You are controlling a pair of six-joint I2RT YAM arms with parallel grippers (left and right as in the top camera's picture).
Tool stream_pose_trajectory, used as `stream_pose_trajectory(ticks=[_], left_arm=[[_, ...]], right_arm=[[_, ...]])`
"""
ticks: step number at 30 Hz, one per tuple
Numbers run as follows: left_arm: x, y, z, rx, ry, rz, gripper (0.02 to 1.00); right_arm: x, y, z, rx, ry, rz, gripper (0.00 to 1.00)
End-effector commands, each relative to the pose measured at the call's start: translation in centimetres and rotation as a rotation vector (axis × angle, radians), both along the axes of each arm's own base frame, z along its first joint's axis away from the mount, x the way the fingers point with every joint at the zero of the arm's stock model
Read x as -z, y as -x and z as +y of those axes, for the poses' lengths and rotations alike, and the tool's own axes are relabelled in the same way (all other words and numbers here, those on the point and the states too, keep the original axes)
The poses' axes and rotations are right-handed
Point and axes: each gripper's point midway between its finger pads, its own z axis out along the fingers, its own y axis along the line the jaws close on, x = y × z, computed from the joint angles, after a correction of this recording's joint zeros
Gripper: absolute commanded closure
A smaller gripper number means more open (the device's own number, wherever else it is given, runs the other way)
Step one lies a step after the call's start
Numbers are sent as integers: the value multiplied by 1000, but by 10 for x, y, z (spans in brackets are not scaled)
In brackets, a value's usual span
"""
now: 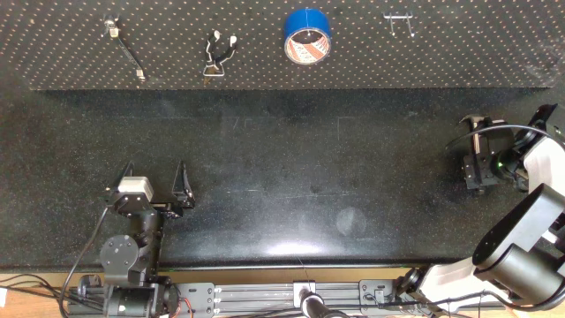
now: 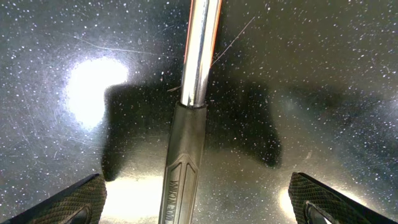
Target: Place Tools Onto Pegboard
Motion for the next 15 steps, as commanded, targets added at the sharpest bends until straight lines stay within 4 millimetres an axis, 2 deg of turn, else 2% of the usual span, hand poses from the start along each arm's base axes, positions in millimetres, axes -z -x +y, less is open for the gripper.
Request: stream_pose_trajectory(ticks=[1, 11, 15], left_arm=[[1, 0, 0, 2, -9, -1, 23], [1, 0, 0, 2, -9, -1, 23], [1, 0, 0, 2, -9, -1, 23]], right_arm=[[3, -5, 5, -10, -30, -15, 47], [2, -10, 5, 30, -45, -45, 47], [2, -9, 2, 103, -52, -49, 47]])
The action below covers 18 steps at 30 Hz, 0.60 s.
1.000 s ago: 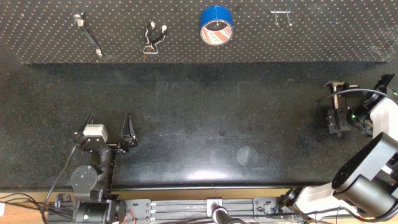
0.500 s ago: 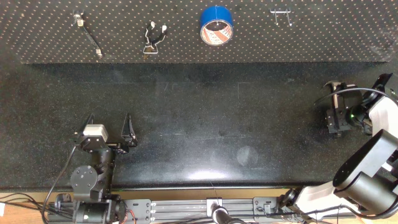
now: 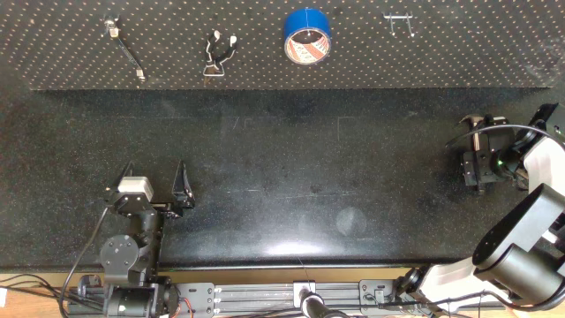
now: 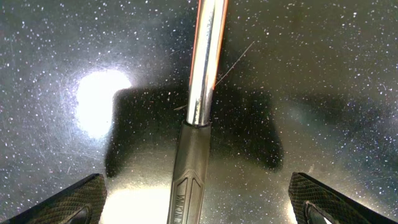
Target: Place Tools Onto Pegboard
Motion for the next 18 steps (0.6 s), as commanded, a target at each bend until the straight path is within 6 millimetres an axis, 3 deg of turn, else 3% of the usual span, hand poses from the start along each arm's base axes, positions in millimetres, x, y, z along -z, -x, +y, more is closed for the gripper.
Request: stream_pose_trajectory(ticks=[1, 10, 14, 18], left_arm=[[1, 0, 0, 2, -9, -1, 23], [1, 0, 0, 2, -9, -1, 23], [1, 0, 0, 2, -9, -1, 23], [1, 0, 0, 2, -9, -1, 20]], right_arm=[[3, 0, -1, 97, -32, -6, 47], [6, 0, -1, 127, -43, 1, 47], [16, 3, 1, 127, -58, 30, 104], [12, 3, 0, 117, -49, 21, 102]])
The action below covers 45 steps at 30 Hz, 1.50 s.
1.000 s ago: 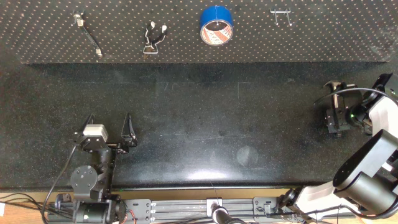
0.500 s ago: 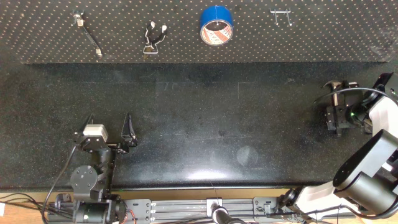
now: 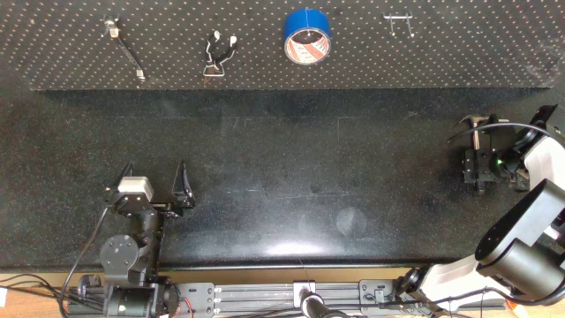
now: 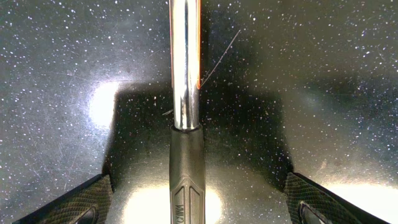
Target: Place Tools Onto Pegboard
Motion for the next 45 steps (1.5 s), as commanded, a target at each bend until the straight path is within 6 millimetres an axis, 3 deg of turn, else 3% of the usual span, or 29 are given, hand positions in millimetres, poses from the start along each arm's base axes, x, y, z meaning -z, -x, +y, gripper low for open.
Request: stream_pose_trajectory(ticks=[1, 5, 9, 22, 31, 42, 45], left_arm=[[1, 0, 0, 2, -9, -1, 23], [1, 0, 0, 2, -9, -1, 23], [1, 0, 0, 2, -9, -1, 23], [1, 0, 0, 2, -9, -1, 23], [1, 0, 0, 2, -9, -1, 23], [1, 0, 0, 2, -9, -1, 23], [1, 0, 0, 2, -9, 0, 23]], right_arm=[[4, 1, 0, 1, -13, 4, 102], [4, 2, 0, -10, -8, 10, 108], [4, 2, 0, -14, -8, 11, 246], [5, 9, 7, -121, -20, 42, 397], [5, 10, 7, -121, -21, 42, 638], [5, 10, 7, -148, -18, 43, 693], [5, 10, 7, -163, -18, 44, 748]])
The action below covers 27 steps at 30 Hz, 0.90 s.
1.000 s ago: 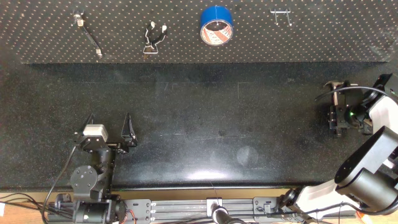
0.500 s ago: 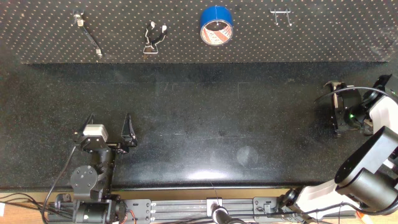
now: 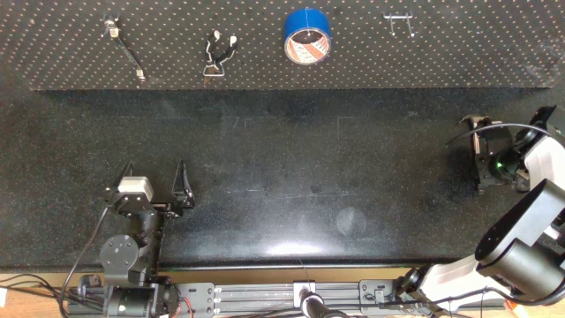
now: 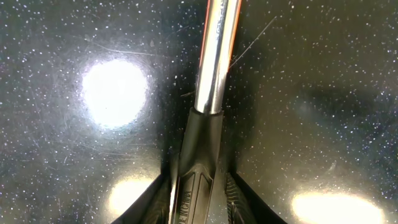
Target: Place Tools Onto Pegboard
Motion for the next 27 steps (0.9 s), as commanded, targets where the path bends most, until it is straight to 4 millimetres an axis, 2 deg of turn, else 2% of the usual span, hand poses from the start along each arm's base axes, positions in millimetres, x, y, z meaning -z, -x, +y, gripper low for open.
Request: stream_pose_trajectory(ticks=[1, 21, 25, 27], left_arm=[[1, 0, 0, 2, -9, -1, 23], [1, 0, 0, 2, -9, -1, 23], [1, 0, 0, 2, -9, 0, 23], [1, 0, 0, 2, -9, -1, 23]], right_arm=[[4, 3, 4, -35, -21, 15, 761], [4, 5, 5, -84, -21, 20, 794], [4, 5, 5, -87, -20, 19, 816], [4, 5, 5, -87, -20, 19, 866]])
